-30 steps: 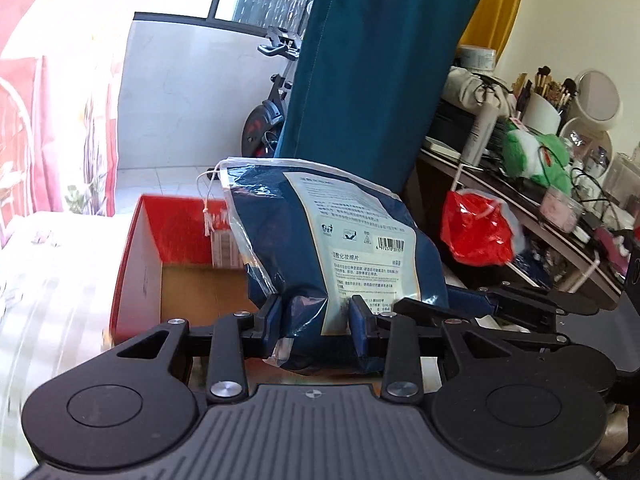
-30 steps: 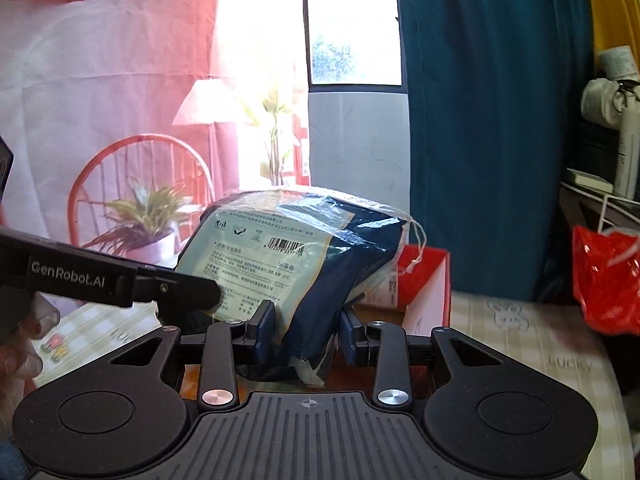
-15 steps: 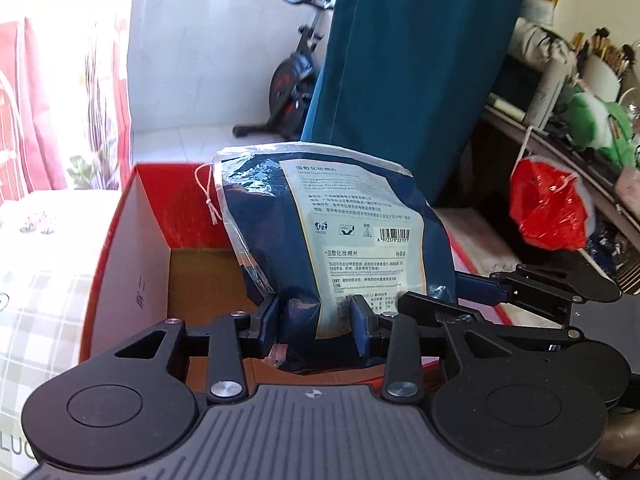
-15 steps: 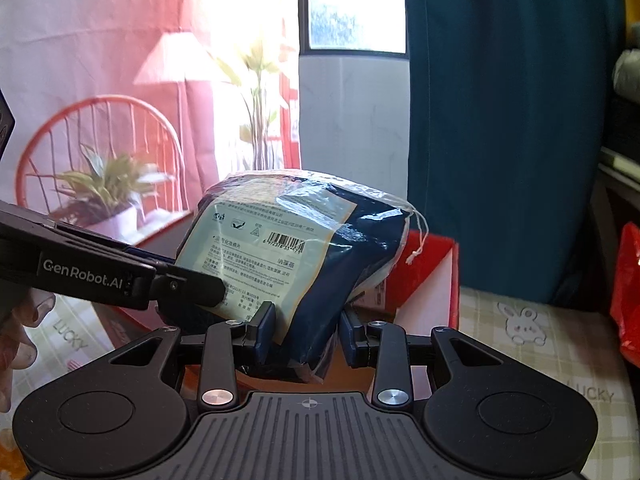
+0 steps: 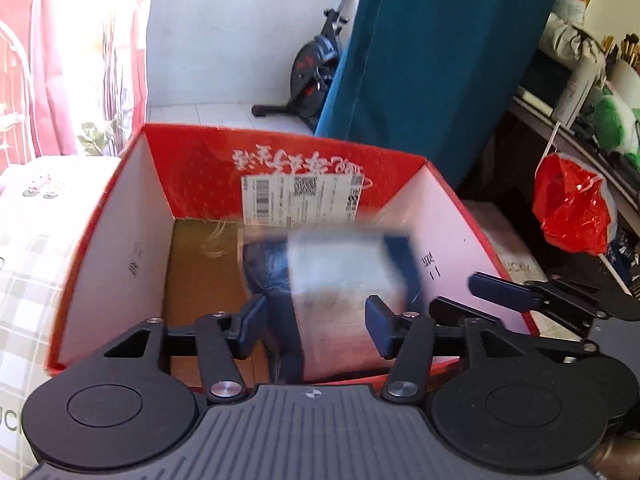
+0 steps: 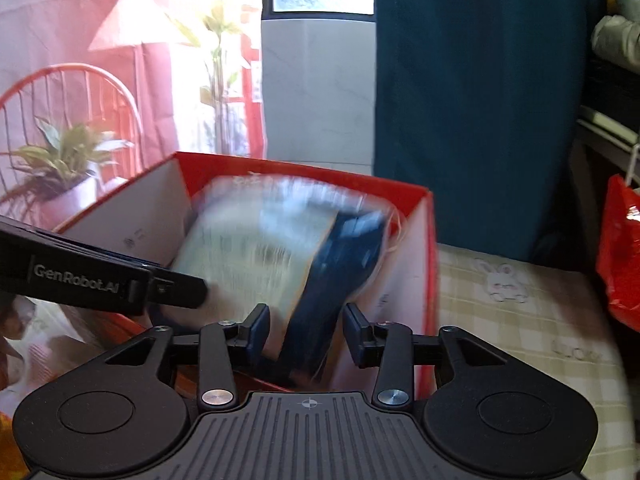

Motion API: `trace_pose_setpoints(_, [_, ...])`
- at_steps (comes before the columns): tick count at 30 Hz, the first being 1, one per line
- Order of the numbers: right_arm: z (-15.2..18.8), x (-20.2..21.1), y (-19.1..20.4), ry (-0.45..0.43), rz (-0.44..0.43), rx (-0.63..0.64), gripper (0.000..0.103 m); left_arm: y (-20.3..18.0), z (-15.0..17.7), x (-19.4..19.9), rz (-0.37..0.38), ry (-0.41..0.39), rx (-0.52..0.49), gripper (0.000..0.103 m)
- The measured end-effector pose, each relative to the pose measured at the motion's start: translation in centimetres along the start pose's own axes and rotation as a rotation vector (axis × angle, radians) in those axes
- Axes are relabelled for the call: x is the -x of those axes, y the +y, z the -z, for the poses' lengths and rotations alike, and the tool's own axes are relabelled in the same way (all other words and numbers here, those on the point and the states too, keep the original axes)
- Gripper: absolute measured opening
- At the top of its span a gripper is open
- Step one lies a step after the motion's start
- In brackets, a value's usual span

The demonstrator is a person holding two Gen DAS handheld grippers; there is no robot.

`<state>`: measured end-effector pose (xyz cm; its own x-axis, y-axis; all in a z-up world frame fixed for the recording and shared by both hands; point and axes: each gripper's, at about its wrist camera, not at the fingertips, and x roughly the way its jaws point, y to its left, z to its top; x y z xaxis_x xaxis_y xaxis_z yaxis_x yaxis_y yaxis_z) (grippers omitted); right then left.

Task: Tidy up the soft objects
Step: 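Lower the bag into the red box and open both grippers, then grasp the orange floral oven mitt with the left gripper while the right gripper grasps it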

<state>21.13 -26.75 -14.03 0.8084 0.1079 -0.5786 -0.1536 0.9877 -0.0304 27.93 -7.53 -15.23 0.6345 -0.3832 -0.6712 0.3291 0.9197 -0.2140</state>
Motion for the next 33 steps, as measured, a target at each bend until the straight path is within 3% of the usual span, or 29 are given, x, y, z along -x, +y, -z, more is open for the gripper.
trace_pose_setpoints(16, [3.3, 9.4, 2.5, -0.079, -0.100, -0.014, 0.038, -0.6, 4.9, 10.6, -0.062, -0.027, -0.086, 0.057])
trace_pose_setpoints(26, [8.8, 12.9, 4.7, -0.023, -0.148, -0.054, 0.038, 0.4, 10.8, 14.6, -0.076, -0.025, -0.016, 0.057])
trace_pose_setpoints(33, [11.7, 12.5, 5.7, 0.072, -0.153, -0.057, 0.038, 2.2, 14.5, 13.4, -0.109, 0.041, 0.062, 0.056])
